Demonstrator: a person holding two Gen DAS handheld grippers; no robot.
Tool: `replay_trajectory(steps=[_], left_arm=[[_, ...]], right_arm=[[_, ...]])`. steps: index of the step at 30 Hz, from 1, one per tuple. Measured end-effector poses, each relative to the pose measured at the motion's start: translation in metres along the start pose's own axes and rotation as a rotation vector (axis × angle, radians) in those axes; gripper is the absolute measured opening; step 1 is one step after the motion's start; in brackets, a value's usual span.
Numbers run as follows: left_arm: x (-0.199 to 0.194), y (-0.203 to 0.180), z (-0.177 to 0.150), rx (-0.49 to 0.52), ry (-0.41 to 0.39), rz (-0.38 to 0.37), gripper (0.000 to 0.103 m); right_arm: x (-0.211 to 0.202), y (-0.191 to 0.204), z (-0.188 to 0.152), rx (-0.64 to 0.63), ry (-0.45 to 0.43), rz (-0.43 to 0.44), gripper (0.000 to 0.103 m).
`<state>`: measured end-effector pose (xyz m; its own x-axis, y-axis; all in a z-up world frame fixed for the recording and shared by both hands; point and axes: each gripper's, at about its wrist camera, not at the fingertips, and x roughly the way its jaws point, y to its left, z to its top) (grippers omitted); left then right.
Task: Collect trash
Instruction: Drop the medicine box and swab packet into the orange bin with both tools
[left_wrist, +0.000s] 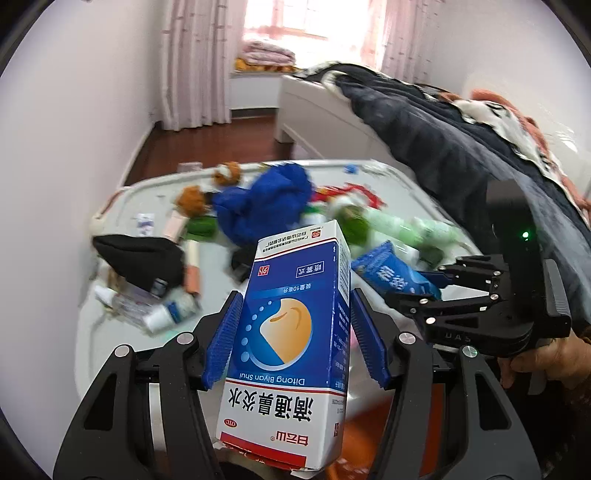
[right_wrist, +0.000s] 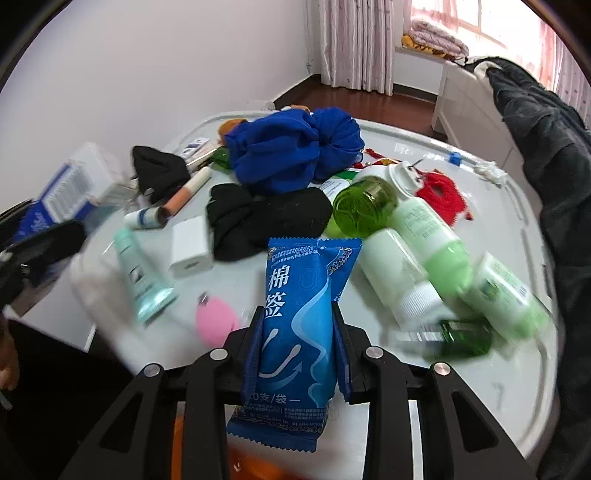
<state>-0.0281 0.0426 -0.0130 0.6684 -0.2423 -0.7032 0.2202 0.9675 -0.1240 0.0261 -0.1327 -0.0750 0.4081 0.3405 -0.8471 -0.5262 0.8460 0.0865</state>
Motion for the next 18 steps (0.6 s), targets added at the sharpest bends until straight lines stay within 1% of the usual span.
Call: replay_trajectory(steps=[2, 4, 6, 8, 11, 14, 16, 17, 18], left_arm=[[-0.006, -0.016, -0.016, 0.016, 0.031, -0.052, 0.058], [-0.012, -0.032, -0.039, 0.031, 0.086, -0.104, 0.058], [-0.015, -0.043, -0.059, 0.024, 0.138, -0.149, 0.058], [-0.016, -0.056, -0.084, 0.018, 0.213, -0.193, 0.058], [-0.010, -0.071, -0.110, 0.038, 0.291, -0.216, 0.058], [0.001, -0.083, -0.130, 0.056, 0.352, -0.219, 0.058], [0.008, -0.087, -0.138, 0.072, 0.379, -0.203, 0.059], [0.010, -0.088, -0.141, 0.072, 0.389, -0.208, 0.062], [0.012, -0.088, -0.144, 0.063, 0.401, -0.220, 0.066]], right_arm=[[-0.013, 0.008, -0.027, 0.015, 0.030, 0.035, 0.033], [-0.020, 0.016, -0.055, 0.032, 0.073, 0.058, 0.033], [-0.022, 0.022, -0.090, 0.046, 0.126, 0.063, 0.033], [-0.019, 0.025, -0.122, 0.067, 0.189, 0.070, 0.033], [-0.011, 0.021, -0.157, 0.100, 0.264, 0.057, 0.033], [-0.003, 0.012, -0.171, 0.139, 0.312, 0.052, 0.036], [0.000, 0.007, -0.172, 0.151, 0.331, 0.051, 0.053], [-0.002, 0.004, -0.172, 0.156, 0.320, 0.042, 0.071], [-0.005, 0.003, -0.171, 0.160, 0.306, 0.030, 0.079]])
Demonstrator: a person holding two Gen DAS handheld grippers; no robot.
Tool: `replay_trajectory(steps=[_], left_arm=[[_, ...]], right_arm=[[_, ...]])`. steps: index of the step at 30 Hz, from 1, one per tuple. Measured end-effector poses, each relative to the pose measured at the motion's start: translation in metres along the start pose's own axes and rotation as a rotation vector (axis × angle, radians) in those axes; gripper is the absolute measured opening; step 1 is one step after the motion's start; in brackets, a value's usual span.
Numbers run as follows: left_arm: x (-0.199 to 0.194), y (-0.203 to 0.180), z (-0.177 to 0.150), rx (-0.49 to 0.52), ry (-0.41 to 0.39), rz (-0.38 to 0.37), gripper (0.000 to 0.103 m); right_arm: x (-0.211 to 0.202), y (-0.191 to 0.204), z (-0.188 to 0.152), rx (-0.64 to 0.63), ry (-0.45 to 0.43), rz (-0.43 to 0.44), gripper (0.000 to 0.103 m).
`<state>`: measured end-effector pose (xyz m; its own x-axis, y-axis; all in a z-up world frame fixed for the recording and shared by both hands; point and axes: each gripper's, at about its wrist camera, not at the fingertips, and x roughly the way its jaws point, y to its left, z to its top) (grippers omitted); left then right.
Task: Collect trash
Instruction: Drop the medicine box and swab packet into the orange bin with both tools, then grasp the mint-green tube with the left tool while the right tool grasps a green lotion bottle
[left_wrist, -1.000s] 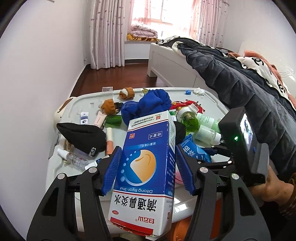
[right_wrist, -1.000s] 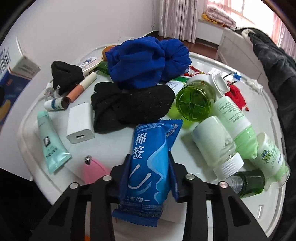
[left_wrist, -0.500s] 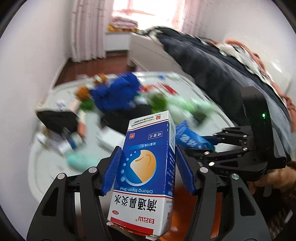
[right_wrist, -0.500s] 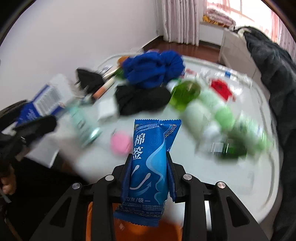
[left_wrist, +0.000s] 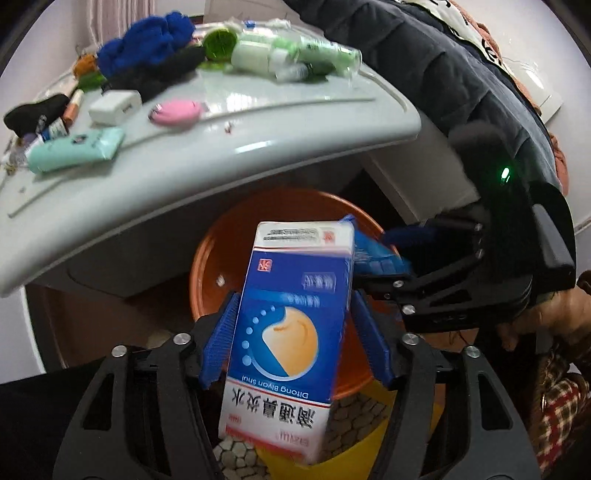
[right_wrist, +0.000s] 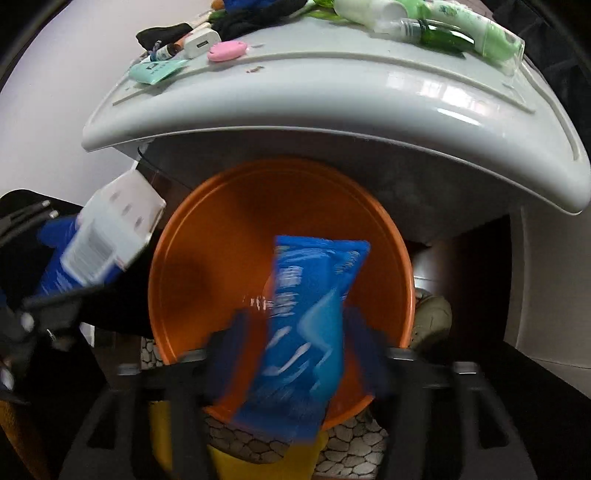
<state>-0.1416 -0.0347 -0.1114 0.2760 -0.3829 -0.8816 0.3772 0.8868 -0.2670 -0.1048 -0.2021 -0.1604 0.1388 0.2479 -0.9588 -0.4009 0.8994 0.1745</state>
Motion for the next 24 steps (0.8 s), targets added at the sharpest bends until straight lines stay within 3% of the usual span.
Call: replay_trajectory(steps=[2, 6, 8, 12, 15, 18, 21, 24], left_arm=[[0.004, 0.001, -0.002, -0.010, 0.019, -0.026, 0.077], [0.008, 0.004, 0.001, -0.032, 0.045, -0.010, 0.078], [-0.002, 0.009, 0.006, -0.053, 0.002, 0.010, 0.078], [-0.038, 0.041, 0.030, -0.145, -0.150, 0.127, 0.081], [-0.057, 0.085, 0.057, -0.317, -0.198, 0.218, 0.083], [-0.063, 0.119, 0.068, -0.504, -0.234, 0.250, 0.083], [-0.054, 0.147, 0.071, -0.720, -0.241, 0.292, 0.083], [-0.048, 0.157, 0.076, -0.812, -0.222, 0.358, 0.083]], right_arm=[[-0.005, -0.004, 0.001, 0.004, -0.018, 0.002, 0.080], [-0.018, -0.013, 0.004, 0.029, -0.074, -0.044, 0.081], [-0.026, -0.020, 0.018, 0.054, -0.115, -0.047, 0.081], [-0.069, -0.030, 0.045, 0.053, -0.231, -0.059, 0.083], [-0.114, -0.031, 0.078, 0.030, -0.373, -0.068, 0.092], [-0.152, -0.026, 0.115, -0.002, -0.518, -0.100, 0.096], [-0.168, -0.024, 0.139, -0.018, -0.623, -0.105, 0.096], [-0.161, -0.023, 0.138, -0.029, -0.670, -0.085, 0.096]])
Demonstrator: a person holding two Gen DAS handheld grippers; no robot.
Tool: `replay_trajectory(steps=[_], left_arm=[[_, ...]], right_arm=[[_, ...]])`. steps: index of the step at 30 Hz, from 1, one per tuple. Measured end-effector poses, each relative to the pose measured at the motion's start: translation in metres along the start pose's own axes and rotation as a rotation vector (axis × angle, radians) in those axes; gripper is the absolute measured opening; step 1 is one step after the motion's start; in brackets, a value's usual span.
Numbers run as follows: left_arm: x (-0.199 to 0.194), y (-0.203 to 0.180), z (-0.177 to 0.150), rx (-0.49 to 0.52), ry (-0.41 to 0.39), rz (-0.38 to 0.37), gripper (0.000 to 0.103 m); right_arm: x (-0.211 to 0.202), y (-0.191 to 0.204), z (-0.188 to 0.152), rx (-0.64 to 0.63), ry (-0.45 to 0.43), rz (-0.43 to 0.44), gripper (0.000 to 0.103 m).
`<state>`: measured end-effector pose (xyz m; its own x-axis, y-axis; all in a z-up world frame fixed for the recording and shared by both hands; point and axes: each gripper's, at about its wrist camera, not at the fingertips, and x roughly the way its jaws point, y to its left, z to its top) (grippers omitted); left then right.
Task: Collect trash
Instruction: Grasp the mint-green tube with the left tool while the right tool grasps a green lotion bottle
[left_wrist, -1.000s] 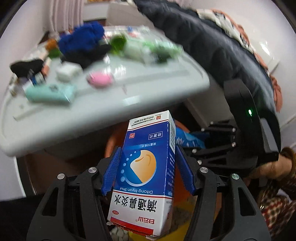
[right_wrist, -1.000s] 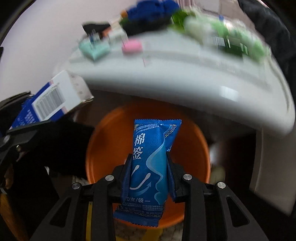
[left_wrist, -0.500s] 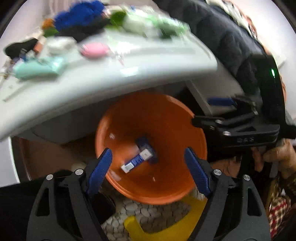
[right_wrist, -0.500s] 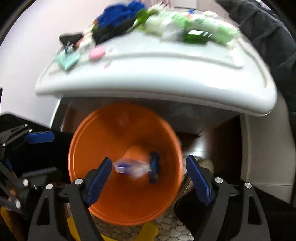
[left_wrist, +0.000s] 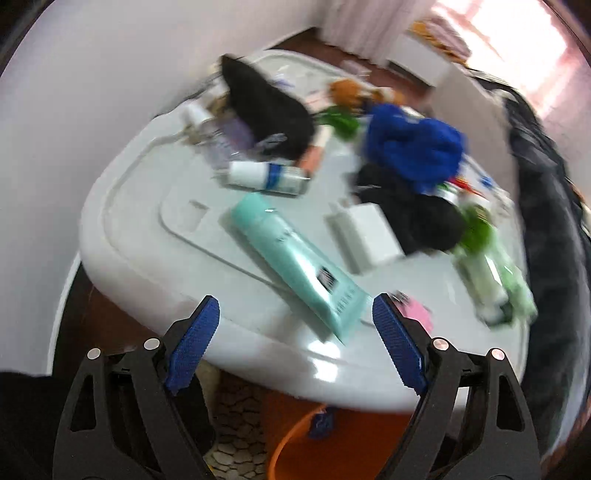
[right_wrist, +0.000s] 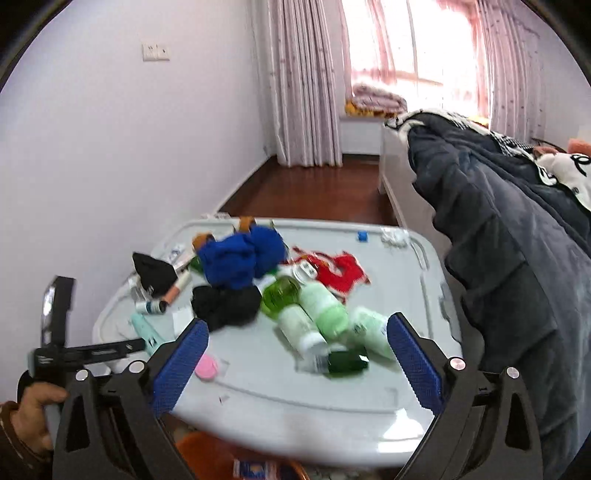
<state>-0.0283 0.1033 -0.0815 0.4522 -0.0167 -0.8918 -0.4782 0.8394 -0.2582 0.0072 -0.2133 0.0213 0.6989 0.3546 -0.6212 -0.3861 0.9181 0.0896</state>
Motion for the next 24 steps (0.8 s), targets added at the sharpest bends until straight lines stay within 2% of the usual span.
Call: replay_trajectory(steps=[3, 7, 10, 11, 13, 14, 15, 16, 18, 20, 24], left_arm=[[0.013, -0.005, 0.004, -0.054, -0.016, 0.080, 0.083], [0.025, -0.014, 0.007, -0.092, -0.077, 0.170, 0.083], [0.037, -0.016, 0.008, -0.114, -0.078, 0.182, 0.081], [0.037, -0.016, 0.008, -0.101, -0.104, 0.192, 0.069], [0.034, -0.017, 0.004, -0.090, -0.126, 0.222, 0.061], [0.033, -0.015, 0.002, -0.080, -0.132, 0.225, 0.053], [0.030, -0.012, 0.000, -0.060, -0.135, 0.236, 0.039], [0.025, -0.006, -0.003, -0.046, -0.142, 0.230, 0.033], [0.020, 0.003, -0.005, 0.003, -0.134, 0.181, 0.033], [0.014, 0.010, -0.009, 0.044, -0.134, 0.188, 0.033], [0.009, 0.016, -0.011, 0.061, -0.131, 0.156, 0.033]], right_arm=[[0.006, 0.003, -0.012, -0.022, 0.011, -0.009, 0.096], [0.007, 0.000, -0.013, -0.015, 0.016, 0.009, 0.096], [0.000, -0.007, -0.012, -0.001, -0.001, 0.007, 0.096], [-0.003, -0.011, -0.011, 0.008, -0.005, 0.011, 0.096], [-0.006, -0.016, -0.012, 0.023, -0.012, 0.013, 0.096], [-0.007, -0.018, -0.012, 0.030, -0.013, 0.017, 0.096], [-0.008, -0.020, -0.012, 0.037, -0.014, 0.021, 0.096], [-0.010, -0.022, -0.011, 0.046, -0.018, 0.026, 0.096], [-0.012, -0.025, -0.010, 0.060, -0.024, 0.031, 0.096], [-0.014, -0.027, -0.010, 0.072, -0.030, 0.038, 0.096], [-0.014, -0.025, -0.009, 0.067, -0.033, 0.033, 0.096]])
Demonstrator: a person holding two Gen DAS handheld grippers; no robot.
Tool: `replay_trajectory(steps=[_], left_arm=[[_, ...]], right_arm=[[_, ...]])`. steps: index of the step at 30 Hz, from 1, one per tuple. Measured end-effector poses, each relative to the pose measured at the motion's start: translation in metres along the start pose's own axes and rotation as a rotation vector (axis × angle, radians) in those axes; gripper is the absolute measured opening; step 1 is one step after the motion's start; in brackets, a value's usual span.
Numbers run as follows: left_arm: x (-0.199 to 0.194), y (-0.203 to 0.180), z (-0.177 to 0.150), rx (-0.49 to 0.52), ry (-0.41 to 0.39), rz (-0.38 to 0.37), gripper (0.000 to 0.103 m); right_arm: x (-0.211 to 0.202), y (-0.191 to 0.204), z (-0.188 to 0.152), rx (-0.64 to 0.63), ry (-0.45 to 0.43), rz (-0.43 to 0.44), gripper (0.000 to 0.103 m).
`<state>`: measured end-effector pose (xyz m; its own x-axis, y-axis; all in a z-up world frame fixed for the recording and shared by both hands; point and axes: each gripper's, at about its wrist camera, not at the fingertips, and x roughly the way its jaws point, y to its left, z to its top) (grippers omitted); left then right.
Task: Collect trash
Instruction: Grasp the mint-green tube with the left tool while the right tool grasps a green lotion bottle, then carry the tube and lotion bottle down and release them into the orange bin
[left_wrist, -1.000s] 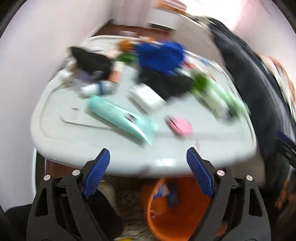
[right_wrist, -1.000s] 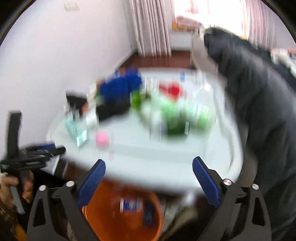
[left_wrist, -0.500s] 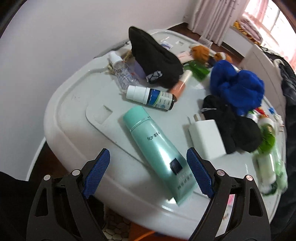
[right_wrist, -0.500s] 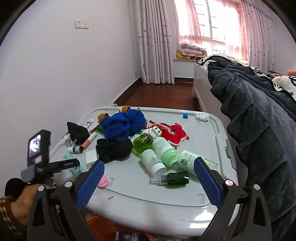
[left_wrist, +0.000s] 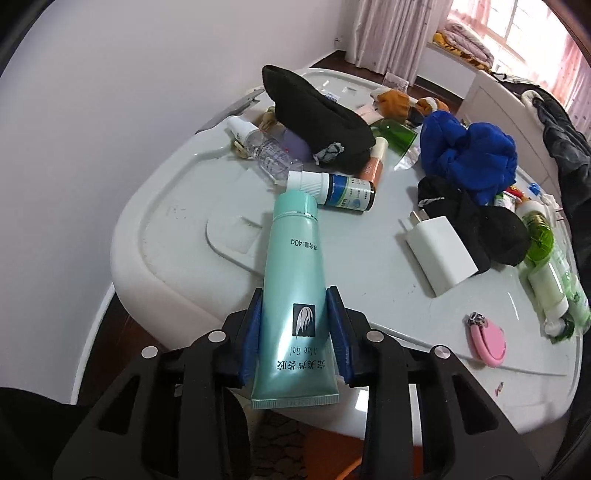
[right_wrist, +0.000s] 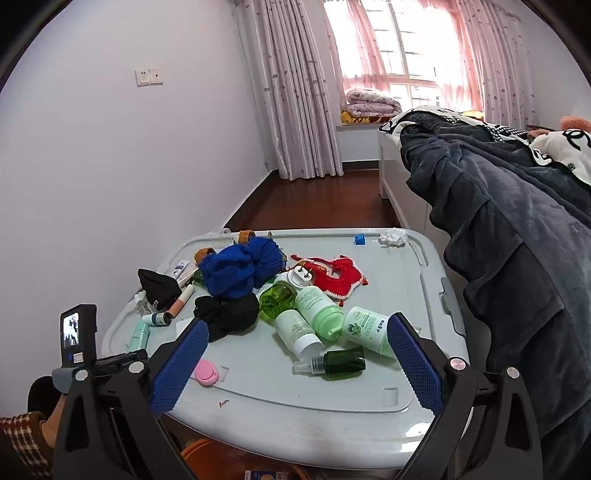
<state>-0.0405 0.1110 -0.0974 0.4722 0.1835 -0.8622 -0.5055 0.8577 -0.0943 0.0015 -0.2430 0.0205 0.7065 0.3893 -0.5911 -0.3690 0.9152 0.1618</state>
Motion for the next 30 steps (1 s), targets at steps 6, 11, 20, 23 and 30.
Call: replay_trajectory(steps=[6, 11, 20, 23, 30], left_arm=[[-0.023, -0.022, -0.002, 0.085, -0.072, -0.064, 0.033], [-0.040, -0.062, 0.003, 0.192, -0.128, -0.156, 0.033], [-0.045, -0.117, -0.006, 0.331, -0.159, -0.308, 0.033], [-0.039, -0.122, -0.009, 0.350, -0.145, -0.323, 0.033], [-0.027, -0.116, -0.006, 0.331, -0.113, -0.332, 0.033]], right_arm=[[0.008, -0.008, -0.002, -0.034, 0.013, -0.056, 0.096], [0.028, -0.050, -0.005, -0.056, 0.055, -0.201, 0.096], [0.138, -0.046, -0.013, -0.490, 0.312, -0.188, 0.089], [0.159, -0.051, -0.005, -0.493, 0.341, -0.153, 0.079], [0.195, -0.061, -0.015, -0.471, 0.444, -0.151, 0.055]])
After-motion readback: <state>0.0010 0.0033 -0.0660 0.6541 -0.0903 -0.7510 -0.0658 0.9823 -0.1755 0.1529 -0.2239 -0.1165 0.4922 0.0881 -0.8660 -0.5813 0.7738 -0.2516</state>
